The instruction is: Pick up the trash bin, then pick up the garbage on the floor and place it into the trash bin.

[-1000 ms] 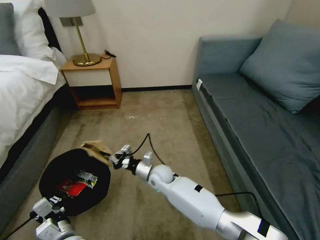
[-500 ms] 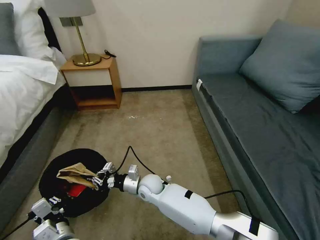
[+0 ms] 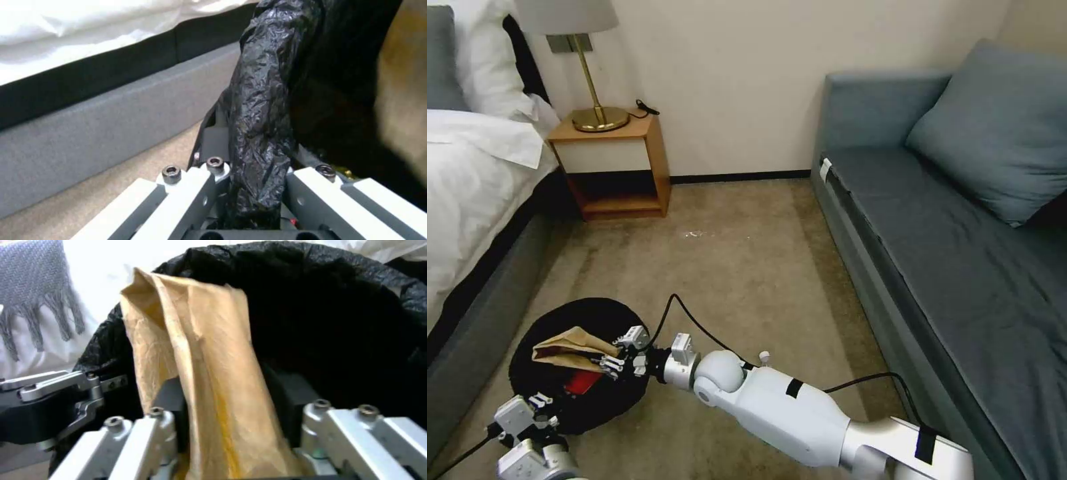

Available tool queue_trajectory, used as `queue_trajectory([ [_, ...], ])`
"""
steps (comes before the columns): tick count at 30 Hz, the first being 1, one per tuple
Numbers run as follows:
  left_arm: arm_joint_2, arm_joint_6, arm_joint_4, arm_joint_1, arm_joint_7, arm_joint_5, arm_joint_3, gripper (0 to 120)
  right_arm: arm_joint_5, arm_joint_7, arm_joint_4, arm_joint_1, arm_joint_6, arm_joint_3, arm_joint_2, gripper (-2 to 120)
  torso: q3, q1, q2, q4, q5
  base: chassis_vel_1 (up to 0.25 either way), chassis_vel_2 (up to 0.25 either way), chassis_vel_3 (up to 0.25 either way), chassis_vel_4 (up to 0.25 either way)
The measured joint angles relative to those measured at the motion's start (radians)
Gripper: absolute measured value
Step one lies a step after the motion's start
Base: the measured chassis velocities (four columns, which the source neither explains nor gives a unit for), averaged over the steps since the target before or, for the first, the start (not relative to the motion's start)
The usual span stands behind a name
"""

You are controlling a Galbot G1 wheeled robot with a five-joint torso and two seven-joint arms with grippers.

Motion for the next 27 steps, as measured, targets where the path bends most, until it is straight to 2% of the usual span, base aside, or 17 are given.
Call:
queue_trajectory([
  [1, 0.001, 0.000, 0.001, 0.000, 0.000, 0.000, 0.000, 3, -0.001, 0.002, 0.003, 0.000, 0.000, 0.000, -0.003, 50, 0.000, 0.000, 0.000, 0.0000, 0.0000, 0.000, 0.000, 0.000, 0.000],
  [3, 0.003, 0.000, 0.001, 0.000, 0.000, 0.000, 0.000, 3, -0.002, 0.004, 0.005, 0.000, 0.000, -0.001, -0.004, 51, 0.000, 0.000, 0.000, 0.0000, 0.0000, 0.000, 0.000, 0.000, 0.000],
  [5, 0.007, 0.000, 0.002, 0.000, 0.000, 0.001, 0.000, 3, -0.008, 0.011, 0.011, 0.007, 0.000, -0.011, -0.014, 63, 0.000, 0.000, 0.000, 0.0000, 0.0000, 0.000, 0.000, 0.000, 0.000],
  [8, 0.007, 0.000, 0.002, 0.001, 0.000, 0.004, 0.001, 3, -0.008, 0.019, 0.016, 0.020, -0.001, -0.024, -0.021, 70, 0.000, 0.000, 0.000, -0.0001, 0.0000, 0.000, 0.000, 0.000, 0.000],
  [11, 0.004, 0.000, 0.002, 0.001, 0.000, 0.010, 0.004, 3, -0.006, 0.033, 0.022, 0.051, -0.003, -0.042, -0.030, 86, 0.000, 0.000, 0.000, 0.0000, 0.0000, 0.000, 0.000, 0.000, 0.000],
  [12, 0.004, 0.000, 0.002, 0.001, 0.000, 0.010, 0.004, 3, -0.006, 0.033, 0.022, 0.051, -0.003, -0.042, -0.030, 86, 0.000, 0.000, 0.000, 0.0000, 0.0000, 0.000, 0.000, 0.000, 0.000],
  [14, 0.004, 0.000, 0.002, 0.000, 0.000, 0.010, 0.004, 3, -0.004, 0.040, 0.027, 0.055, -0.003, -0.042, -0.034, 96, 0.000, 0.000, 0.000, 0.0000, 0.0000, 0.000, 0.000, 0.000, 0.000],
  [19, 0.007, -0.001, 0.002, -0.001, -0.001, 0.010, 0.000, 3, -0.002, 0.044, 0.058, 0.051, -0.003, -0.031, -0.071, 100, 0.000, 0.000, 0.000, 0.0001, 0.0001, 0.000, 0.000, 0.000, 0.000],
  [24, 0.015, -0.004, 0.000, 0.004, -0.005, 0.006, -0.007, 3, -0.020, 0.018, 0.096, 0.027, -0.014, 0.014, -0.165, 100, 0.000, 0.000, 0.000, -0.0001, 0.0002, 0.000, 0.000, 0.000, 0.000],
  [27, 0.017, -0.005, -0.003, 0.006, -0.006, 0.005, -0.009, 3, -0.075, 0.052, 0.099, 0.006, -0.029, 0.049, -0.211, 100, 0.000, 0.000, 0.000, 0.0000, 0.0003, 0.000, 0.000, 0.000, 0.000],
])
